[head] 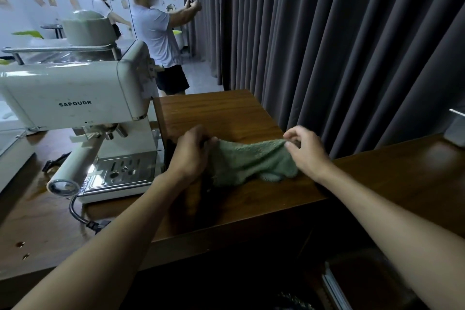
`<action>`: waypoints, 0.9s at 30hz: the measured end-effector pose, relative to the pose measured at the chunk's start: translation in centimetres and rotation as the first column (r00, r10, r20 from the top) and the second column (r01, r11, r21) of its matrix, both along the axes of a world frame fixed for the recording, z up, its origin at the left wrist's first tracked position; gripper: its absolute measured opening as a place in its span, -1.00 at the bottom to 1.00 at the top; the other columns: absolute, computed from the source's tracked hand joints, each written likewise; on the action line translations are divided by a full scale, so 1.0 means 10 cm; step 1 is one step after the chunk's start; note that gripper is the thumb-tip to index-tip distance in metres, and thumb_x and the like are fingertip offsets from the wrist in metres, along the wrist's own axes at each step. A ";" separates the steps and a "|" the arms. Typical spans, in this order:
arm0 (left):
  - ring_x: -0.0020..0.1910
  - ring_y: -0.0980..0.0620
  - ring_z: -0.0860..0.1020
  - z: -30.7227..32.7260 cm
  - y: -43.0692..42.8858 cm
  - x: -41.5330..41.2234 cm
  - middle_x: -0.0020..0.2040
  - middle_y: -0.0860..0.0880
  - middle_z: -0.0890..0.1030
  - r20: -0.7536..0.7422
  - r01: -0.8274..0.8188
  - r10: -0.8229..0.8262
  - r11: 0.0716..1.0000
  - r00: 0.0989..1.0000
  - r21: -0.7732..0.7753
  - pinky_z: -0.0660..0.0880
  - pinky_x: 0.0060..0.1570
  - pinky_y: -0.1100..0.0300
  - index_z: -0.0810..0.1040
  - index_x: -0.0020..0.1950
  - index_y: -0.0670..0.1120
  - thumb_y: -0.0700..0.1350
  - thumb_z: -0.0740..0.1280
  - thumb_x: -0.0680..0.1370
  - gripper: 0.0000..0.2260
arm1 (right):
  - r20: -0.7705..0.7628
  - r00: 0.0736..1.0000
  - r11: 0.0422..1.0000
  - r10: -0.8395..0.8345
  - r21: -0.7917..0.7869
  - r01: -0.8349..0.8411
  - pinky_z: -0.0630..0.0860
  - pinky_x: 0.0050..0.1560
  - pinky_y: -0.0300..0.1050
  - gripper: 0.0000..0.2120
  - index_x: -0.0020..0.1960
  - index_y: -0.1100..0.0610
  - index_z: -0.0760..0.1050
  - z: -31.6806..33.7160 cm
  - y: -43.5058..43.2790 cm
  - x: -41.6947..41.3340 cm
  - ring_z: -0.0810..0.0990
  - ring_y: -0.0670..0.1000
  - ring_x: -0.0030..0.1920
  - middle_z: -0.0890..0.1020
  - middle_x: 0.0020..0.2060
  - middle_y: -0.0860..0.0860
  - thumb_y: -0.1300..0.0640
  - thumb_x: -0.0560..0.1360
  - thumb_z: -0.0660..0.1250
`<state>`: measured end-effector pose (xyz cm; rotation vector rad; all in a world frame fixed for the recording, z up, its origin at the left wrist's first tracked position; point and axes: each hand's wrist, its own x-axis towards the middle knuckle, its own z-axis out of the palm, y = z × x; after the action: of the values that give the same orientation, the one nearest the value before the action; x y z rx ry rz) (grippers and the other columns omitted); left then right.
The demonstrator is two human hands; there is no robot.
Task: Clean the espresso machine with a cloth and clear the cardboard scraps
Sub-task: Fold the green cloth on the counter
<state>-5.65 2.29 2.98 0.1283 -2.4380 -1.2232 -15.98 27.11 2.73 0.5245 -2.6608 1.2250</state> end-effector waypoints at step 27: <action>-0.04 -0.06 0.58 -0.42 0.15 -0.01 0.01 -0.04 0.60 0.269 0.156 -0.059 0.921 0.961 -0.356 0.56 0.01 -0.07 0.67 0.03 -0.10 0.09 0.37 0.60 -0.74 | 0.136 0.991 0.906 -0.002 0.419 -0.055 0.20 0.33 0.10 -0.51 0.43 -0.07 0.32 -0.39 0.06 0.12 0.37 0.04 0.34 0.52 0.25 -0.12 -0.13 0.54 0.29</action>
<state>-5.78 3.79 -1.25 0.0409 -2.8912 -0.7970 -14.82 27.68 -1.13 0.5533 -3.0588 0.7013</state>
